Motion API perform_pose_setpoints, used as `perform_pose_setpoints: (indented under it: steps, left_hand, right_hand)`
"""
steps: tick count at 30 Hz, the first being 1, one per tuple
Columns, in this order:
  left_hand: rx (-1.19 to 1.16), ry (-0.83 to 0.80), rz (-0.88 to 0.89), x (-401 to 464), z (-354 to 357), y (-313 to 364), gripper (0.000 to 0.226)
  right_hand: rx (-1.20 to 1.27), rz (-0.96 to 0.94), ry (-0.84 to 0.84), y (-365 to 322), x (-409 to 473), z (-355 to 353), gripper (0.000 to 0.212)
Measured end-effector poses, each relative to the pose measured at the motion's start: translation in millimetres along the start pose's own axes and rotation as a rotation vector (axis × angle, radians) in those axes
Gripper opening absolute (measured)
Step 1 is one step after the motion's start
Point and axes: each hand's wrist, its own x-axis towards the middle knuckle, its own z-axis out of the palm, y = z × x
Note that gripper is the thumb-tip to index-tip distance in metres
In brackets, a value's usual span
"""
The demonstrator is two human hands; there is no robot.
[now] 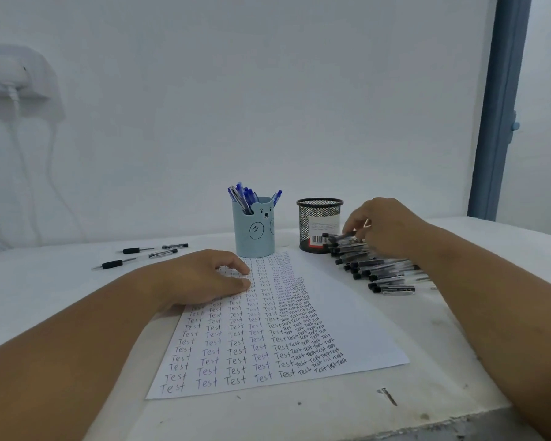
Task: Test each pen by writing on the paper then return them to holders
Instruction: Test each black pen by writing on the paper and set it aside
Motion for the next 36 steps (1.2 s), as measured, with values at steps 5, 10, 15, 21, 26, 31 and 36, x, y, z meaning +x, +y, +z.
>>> perform_pose_setpoints:
  steps: [5, 10, 15, 21, 26, 31, 36]
  left_hand:
    - [0.0, -0.002, -0.004, 0, 0, 0, 0.032]
    - [-0.015, -0.001, -0.009, 2, 0, -1, 0.032]
    - [-0.037, -0.004, -0.015, 4, 0, -3, 0.031]
    - [-0.044, 0.06, 0.027, 10, 2, -8, 0.029]
    - [-0.053, 0.328, 0.115, 22, -9, -33, 0.023]
    - [0.148, 0.434, -0.081, 32, -30, -77, 0.049]
    - [0.276, 0.351, -0.347, 40, -34, -102, 0.059]
  right_hand:
    - [-0.037, 0.012, -0.051, 3, -4, 0, 0.039]
    - [-0.026, -0.016, -0.042, 0, -3, 3, 0.049]
    - [0.024, -0.031, -0.019, -12, 0, 13, 0.048]
    - [0.082, -0.271, 0.039, -55, -16, 30, 0.031]
    - [0.143, -0.449, -0.061, -95, -30, 54, 0.024]
    - [0.146, -0.459, -0.196, -104, -33, 68, 0.03]
    - [0.101, -0.468, -0.285, -103, -31, 74, 0.036]
